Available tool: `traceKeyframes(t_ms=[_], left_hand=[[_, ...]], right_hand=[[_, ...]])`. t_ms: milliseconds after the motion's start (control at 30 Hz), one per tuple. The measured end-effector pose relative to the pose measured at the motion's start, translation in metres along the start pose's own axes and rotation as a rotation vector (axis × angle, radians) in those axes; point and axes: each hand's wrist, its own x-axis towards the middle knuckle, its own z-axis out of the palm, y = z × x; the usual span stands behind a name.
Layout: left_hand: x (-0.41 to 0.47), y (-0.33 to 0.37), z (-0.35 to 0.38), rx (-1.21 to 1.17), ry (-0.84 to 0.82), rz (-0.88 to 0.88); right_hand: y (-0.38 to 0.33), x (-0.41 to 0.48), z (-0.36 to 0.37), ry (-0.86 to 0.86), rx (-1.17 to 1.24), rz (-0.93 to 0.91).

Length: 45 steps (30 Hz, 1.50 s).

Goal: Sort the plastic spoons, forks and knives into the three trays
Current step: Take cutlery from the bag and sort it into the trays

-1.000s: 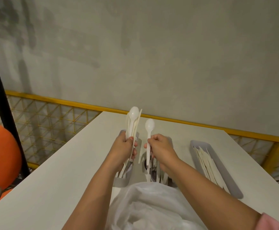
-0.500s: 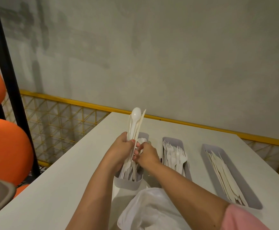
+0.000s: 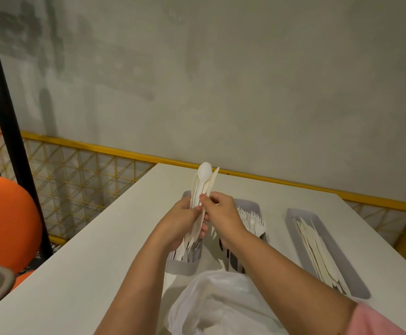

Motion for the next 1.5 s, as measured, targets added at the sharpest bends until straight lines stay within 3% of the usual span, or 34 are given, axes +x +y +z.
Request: traceKeyframes(t_ms=[300, 633, 967, 1133, 1333, 1500], left_hand=[[-0.004, 0.004, 0.015, -0.084, -0.046, -0.019], [0.002, -0.003, 0.031, 0.303, 0.114, 0.06], [-0.003, 0.003, 0.037, 0.053, 0.028, 0.036], [-0.007, 0.005, 0.043, -0.06, -0.03, 0.025], [-0.007, 0.003, 0.048, -0.06, -0.049, 0.028], [-0.005, 0.001, 0.048, -0.055, -0.063, 0.013]], right_hand=[[0.003, -0.003, -0.017, 0.01, 0.159, 0.121], [0.003, -0.006, -0.026, 0.118, -0.231, 0.034], [0.014, -0.012, -0.058, 0.061, -0.141, 0.057], [0.031, -0.01, -0.09, 0.113, -0.123, 0.076], [0.063, 0.001, -0.163, 0.306, -0.339, 0.243], [0.091, -0.006, -0.196, 0.233, -0.679, 0.4]])
